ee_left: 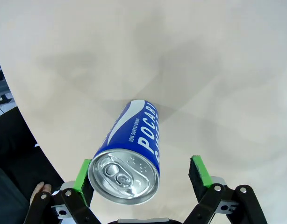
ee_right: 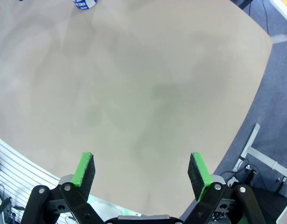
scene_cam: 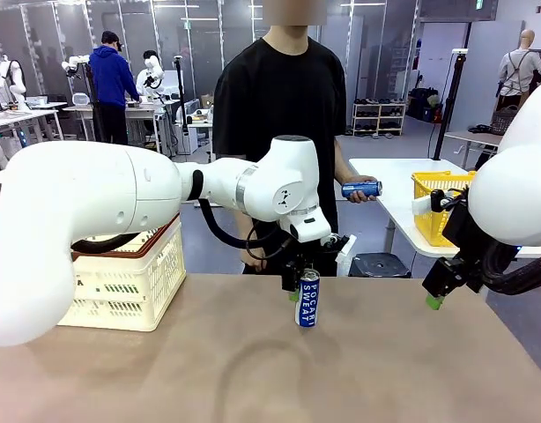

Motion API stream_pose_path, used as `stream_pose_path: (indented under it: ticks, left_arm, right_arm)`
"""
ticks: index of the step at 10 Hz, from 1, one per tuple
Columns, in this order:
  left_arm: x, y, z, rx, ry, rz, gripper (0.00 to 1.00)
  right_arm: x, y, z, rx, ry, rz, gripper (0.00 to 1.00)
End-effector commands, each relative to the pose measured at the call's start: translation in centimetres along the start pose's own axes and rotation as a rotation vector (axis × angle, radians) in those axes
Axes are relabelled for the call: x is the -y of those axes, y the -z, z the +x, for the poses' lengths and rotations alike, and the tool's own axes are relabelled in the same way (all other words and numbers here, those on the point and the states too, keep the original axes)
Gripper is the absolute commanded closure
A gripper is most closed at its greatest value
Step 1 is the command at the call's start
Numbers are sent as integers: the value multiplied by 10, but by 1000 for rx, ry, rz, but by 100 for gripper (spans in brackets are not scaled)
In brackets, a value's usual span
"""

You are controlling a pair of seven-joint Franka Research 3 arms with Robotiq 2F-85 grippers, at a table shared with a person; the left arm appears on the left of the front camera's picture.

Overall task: Place the drinks into the Shopping basket.
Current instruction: Pick up one drink and place it into the Shopping basket.

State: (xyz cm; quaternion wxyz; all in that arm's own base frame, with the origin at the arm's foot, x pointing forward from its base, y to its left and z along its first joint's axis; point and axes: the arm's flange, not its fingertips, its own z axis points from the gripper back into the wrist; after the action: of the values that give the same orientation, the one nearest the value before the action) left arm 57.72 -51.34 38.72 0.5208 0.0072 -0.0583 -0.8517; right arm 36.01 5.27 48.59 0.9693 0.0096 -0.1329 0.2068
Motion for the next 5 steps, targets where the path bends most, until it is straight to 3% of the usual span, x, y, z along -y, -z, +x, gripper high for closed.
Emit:
stream_pose_path:
  ticks: [1,5]
  left_arm:
    - [-17,-1,8,-8,-41,9,0]
    - [-18,2,6,3,-91,-1,0]
  right_arm:
    - [1,0,-1,0,3,4,0]
    - [1,0,-1,0,3,4,0]
